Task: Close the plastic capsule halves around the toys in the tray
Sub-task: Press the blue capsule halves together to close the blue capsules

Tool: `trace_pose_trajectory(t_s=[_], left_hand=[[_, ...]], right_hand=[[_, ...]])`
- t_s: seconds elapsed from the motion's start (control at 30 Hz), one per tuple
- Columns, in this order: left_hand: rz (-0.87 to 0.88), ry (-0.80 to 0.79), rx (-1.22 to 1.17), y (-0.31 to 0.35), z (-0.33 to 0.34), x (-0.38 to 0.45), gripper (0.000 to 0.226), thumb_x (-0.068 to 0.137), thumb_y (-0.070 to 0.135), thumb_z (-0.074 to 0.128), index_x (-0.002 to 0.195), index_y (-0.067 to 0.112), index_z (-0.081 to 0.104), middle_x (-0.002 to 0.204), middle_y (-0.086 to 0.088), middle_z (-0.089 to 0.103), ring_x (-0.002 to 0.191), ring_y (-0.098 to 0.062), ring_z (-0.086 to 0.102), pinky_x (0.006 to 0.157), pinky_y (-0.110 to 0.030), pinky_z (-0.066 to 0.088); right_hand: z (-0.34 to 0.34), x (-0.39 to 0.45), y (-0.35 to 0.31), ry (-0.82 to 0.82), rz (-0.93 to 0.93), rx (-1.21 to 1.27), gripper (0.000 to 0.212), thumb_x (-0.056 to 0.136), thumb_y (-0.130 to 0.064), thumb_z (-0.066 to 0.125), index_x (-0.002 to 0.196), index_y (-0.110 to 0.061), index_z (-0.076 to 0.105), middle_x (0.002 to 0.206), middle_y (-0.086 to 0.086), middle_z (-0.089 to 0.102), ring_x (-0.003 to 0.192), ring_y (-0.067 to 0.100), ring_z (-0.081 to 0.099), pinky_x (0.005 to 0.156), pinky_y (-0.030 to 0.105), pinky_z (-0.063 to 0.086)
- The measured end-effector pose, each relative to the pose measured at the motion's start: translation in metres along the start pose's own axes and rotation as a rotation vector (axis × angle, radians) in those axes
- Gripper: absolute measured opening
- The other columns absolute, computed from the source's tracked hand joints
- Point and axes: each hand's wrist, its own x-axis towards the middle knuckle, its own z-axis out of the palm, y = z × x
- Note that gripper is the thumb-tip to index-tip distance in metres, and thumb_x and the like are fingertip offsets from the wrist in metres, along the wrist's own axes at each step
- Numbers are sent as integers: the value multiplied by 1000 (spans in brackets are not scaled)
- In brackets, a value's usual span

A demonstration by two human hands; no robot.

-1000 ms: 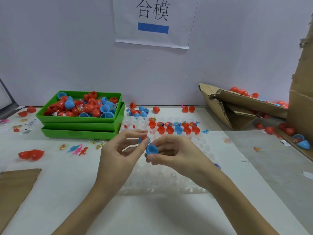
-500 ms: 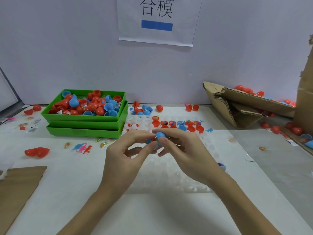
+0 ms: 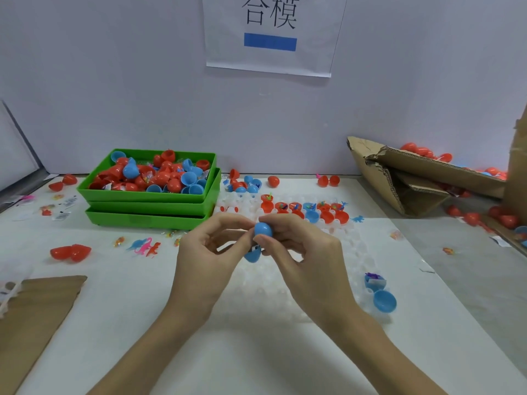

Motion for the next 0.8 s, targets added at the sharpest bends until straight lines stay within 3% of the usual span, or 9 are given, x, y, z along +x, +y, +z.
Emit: trace_pose_trajectory(t_s=[0.13, 0.3, 0.5, 0.63, 0.8], left_hand=[[-13, 20, -2, -1, 0, -1, 10, 84, 31, 74, 92, 32, 80, 89, 11, 79, 91, -8, 75, 73, -13, 56], [121, -117, 34, 1, 1, -1, 18, 92, 15, 74, 109, 18, 79, 109, 5, 78, 112, -17, 71, 87, -19, 57], [162, -121, 22, 2, 0, -2, 26, 90, 7, 77, 113, 19, 77, 113, 6, 77, 115, -16, 71, 94, -23, 58], [186, -95, 15, 5, 1, -2, 40, 87, 13, 79, 122, 28, 70, 112, 10, 77, 110, -13, 73, 90, -21, 59], [178, -97, 42, 2, 1, -3, 45, 88, 17, 78, 130, 25, 64, 108, 11, 79, 113, -14, 73, 94, -24, 58]], right_hand=[[6, -3, 1, 27, 52, 39, 28, 89, -31, 69, 115, -22, 71, 101, -18, 70, 95, -1, 69, 82, 7, 52], [0, 1, 5, 76, 175, 201, 27, 92, -24, 70, 117, -14, 73, 103, -6, 76, 96, 12, 74, 85, 30, 62], [1, 3, 5, 99, 243, 303, 23, 93, -24, 69, 114, -15, 74, 99, -8, 76, 92, 11, 75, 83, 27, 62], [1, 3, 6, 97, 297, 406, 20, 94, -23, 68, 112, -16, 74, 96, -9, 77, 91, 12, 76, 79, 23, 61], [1, 2, 6, 70, 309, 461, 21, 95, -24, 68, 114, -16, 74, 99, -5, 78, 94, 15, 76, 79, 25, 61]])
